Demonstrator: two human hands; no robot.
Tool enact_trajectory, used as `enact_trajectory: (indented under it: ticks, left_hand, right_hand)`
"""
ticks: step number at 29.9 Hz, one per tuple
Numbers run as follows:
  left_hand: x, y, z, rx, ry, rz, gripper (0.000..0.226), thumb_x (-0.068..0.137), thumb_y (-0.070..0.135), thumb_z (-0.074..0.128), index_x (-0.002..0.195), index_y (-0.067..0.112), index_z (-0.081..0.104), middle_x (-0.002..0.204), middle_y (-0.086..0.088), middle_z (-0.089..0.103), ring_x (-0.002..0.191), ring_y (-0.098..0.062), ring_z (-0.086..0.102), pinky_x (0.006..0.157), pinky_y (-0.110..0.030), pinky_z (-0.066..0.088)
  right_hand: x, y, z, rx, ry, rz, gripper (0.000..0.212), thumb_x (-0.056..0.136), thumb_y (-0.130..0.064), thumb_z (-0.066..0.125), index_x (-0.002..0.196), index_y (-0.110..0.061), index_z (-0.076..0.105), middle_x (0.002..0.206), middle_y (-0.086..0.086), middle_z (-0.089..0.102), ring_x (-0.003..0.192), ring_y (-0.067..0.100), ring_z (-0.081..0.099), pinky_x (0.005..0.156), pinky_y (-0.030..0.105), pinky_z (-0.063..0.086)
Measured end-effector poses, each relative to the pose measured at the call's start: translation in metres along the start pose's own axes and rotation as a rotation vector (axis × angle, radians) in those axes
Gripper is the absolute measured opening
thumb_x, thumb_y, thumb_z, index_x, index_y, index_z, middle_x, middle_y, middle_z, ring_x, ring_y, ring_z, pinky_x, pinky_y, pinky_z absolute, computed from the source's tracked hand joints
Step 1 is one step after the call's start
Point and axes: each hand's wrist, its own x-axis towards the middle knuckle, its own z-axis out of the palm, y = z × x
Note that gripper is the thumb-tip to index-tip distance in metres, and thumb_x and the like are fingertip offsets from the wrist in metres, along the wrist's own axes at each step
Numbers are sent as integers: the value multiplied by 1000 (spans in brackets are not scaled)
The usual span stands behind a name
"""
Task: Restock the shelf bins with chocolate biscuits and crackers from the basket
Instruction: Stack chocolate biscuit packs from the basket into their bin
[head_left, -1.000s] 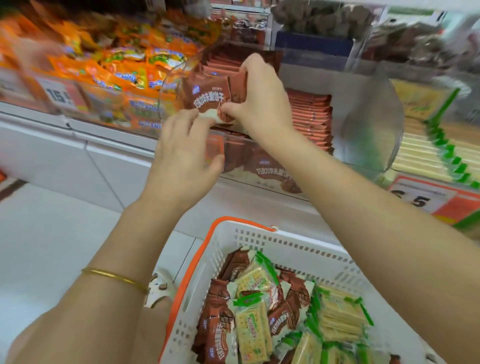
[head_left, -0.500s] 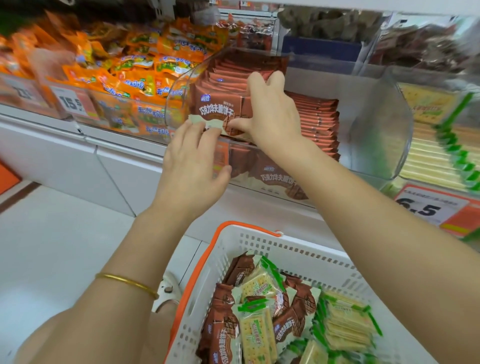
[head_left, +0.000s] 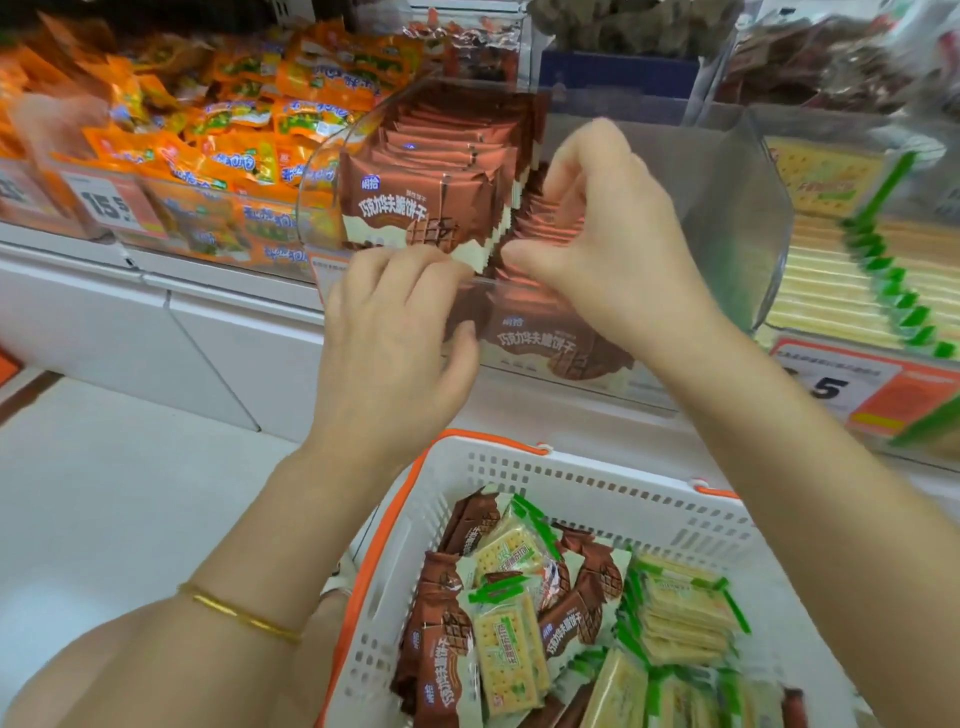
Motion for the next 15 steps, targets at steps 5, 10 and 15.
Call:
enact_trajectory:
  ticks: [5, 10, 15]
  left_hand:
    - [-38, 38, 29, -23, -420, 260, 40, 82, 32, 37, 98, 9, 65, 95, -5, 64, 92, -30, 52, 76, -43, 48]
    - [-80, 58, 71, 143, -1013, 438, 39, 97, 39, 33, 126, 21, 51, 125, 2, 52, 120, -19, 40, 98, -34, 37]
    - [-85, 55, 85, 160, -1106, 430, 38, 97, 41, 37, 129, 23, 47, 127, 3, 51, 121, -18, 39, 96, -32, 36]
  right_hand:
    - [-111, 85, 22, 80, -659, 376, 20, 84, -10, 68, 83, -16, 49, 72, 7, 60, 51, 20, 65, 47, 34, 51]
    - [-213, 212, 106, -295, -1064, 454, 18, 87, -19, 64, 101, -14, 53, 95, 1, 56, 101, 26, 60, 71, 29, 43]
    - [-265, 247, 137, -422, -1189, 371, 69, 90, -29, 59, 148, -24, 21, 149, 10, 22, 128, 34, 39, 107, 53, 34]
